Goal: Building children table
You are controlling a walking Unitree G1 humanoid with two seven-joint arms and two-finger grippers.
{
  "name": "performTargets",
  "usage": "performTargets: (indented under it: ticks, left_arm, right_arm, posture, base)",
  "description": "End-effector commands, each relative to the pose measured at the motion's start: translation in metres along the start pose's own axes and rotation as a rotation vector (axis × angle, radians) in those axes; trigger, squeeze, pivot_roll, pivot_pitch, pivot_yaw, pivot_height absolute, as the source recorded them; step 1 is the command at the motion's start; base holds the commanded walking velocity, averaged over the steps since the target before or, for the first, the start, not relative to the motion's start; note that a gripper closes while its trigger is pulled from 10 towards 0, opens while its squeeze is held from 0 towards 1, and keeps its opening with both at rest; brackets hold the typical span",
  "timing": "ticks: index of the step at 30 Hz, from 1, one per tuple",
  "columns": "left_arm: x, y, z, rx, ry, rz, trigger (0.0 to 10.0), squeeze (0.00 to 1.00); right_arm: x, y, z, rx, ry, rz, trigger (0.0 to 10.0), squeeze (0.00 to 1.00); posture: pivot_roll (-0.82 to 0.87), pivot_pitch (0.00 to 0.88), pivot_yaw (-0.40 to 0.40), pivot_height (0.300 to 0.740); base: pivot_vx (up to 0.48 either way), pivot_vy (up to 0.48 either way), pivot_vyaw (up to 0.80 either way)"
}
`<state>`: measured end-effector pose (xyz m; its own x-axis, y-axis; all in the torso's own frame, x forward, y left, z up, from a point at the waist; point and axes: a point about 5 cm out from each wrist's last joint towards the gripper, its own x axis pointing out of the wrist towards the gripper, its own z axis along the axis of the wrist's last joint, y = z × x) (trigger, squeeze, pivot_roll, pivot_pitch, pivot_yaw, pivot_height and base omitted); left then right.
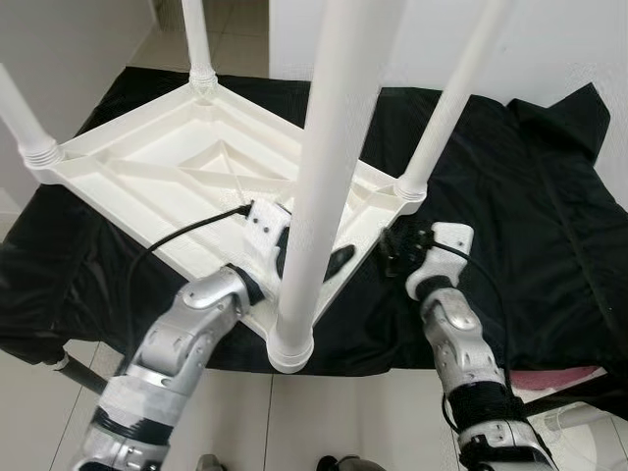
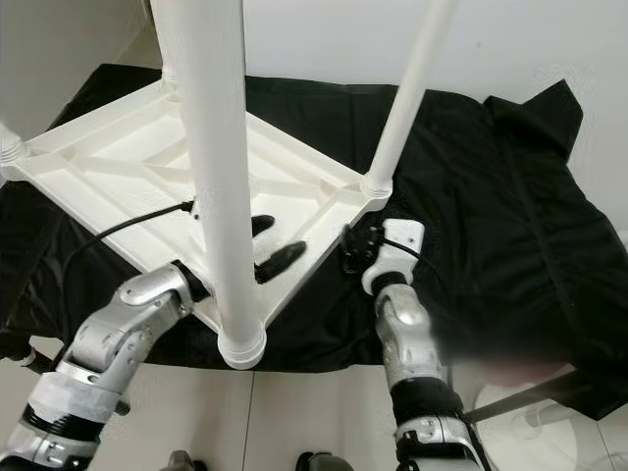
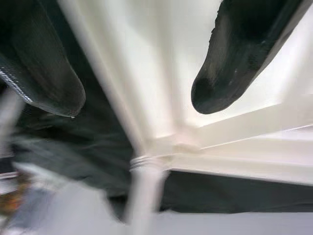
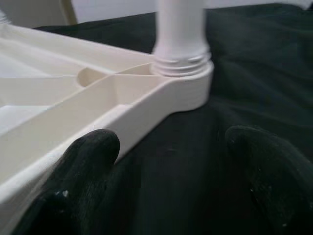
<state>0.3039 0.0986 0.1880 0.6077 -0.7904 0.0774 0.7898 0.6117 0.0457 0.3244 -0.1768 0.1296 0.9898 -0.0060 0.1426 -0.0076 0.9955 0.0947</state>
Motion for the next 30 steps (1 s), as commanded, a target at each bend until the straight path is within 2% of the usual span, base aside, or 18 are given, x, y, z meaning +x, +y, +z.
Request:
performTargets:
  ticks: [1, 6, 9, 10, 12, 14, 17, 21, 23, 26, 30]
  left_arm:
    - [-0.003, 0.007, -0.002, 0.024, 0.019, 0.001, 10.0, 0.0]
    - [-0.013, 0.019, -0.006, 0.055, 0.064, 0.016, 10.0, 0.0]
    - [-0.032, 0.031, -0.012, 0.104, 0.128, -0.007, 10.0, 0.0]
    - [-0.032, 0.031, -0.012, 0.104, 0.128, -0.007, 10.0, 0.0]
    - [-0.045, 0.034, -0.018, 0.136, 0.182, -0.044, 10.0, 0.0]
    - [-0.051, 0.036, -0.021, 0.147, 0.207, -0.051, 10.0, 0.0]
    - [-0.051, 0.036, -0.021, 0.147, 0.207, -0.051, 10.0, 0.0]
    - [-0.065, 0.04, -0.026, 0.178, 0.263, -0.081, 10.0, 0.0]
    - [-0.065, 0.04, -0.026, 0.178, 0.263, -0.081, 10.0, 0.0]
    - [-0.081, 0.042, -0.021, 0.154, 0.273, -0.111, 10.0, 0.0]
    - [-0.092, 0.039, -0.015, 0.162, 0.284, -0.16, 10.0, 0.0]
  right_arm:
    - [-0.004, -0.009, 0.006, -0.01, -0.04, -0.021, 10.0, 0.0]
    - [-0.01, -0.015, 0.009, -0.011, -0.058, -0.019, 10.0, 0.0]
    - [-0.018, -0.023, 0.012, -0.042, -0.071, -0.006, 10.0, 0.0]
    - [-0.018, -0.023, 0.012, -0.042, -0.071, -0.006, 10.0, 0.0]
    - [-0.022, -0.027, 0.012, -0.067, -0.071, 0.0, 10.0, 0.0]
    - [-0.023, -0.03, 0.013, -0.071, -0.074, -0.001, 10.0, 0.0]
    - [-0.023, -0.03, 0.013, -0.071, -0.074, -0.001, 10.0, 0.0]
    - [-0.028, -0.034, 0.014, -0.078, -0.077, -0.001, 10.0, 0.0]
    - [-0.028, -0.034, 0.014, -0.078, -0.077, -0.001, 10.0, 0.0]
    - [-0.032, -0.036, 0.013, -0.088, -0.066, 0.008, 10.0, 0.0]
    - [-0.033, -0.038, 0.012, -0.102, -0.058, 0.024, 10.0, 0.0]
  posture:
    - [0.0, 0.131, -0.05, 0.74]
    - [-0.01, 0.128, -0.042, 0.74]
    - [-0.02, 0.13, -0.029, 0.74]
    - [-0.02, 0.13, -0.029, 0.74]
    - [-0.03, 0.133, -0.017, 0.74]
    - [-0.03, 0.134, -0.012, 0.74]
    - [-0.03, 0.134, -0.012, 0.74]
    - [-0.02, 0.132, -0.004, 0.74]
    - [-0.02, 0.132, -0.004, 0.74]
    - [-0.01, 0.13, 0.0, 0.74]
    - [0.0, 0.133, -0.002, 0.74]
  base:
    - [0.0, 0.0, 0.0]
    - [0.0, 0.0, 0.0]
    - [0.0, 0.0, 0.0]
    - [0.0, 0.0, 0.0]
    - [0.0, 0.0, 0.0]
    - [0.0, 0.0, 0.0]
    - [0.0, 0.0, 0.0]
    - [0.0, 0.0, 0.0]
    - [0.0, 0.0, 0.0]
    - [0.0, 0.0, 0.0]
    - [0.0, 0.0, 0.0]
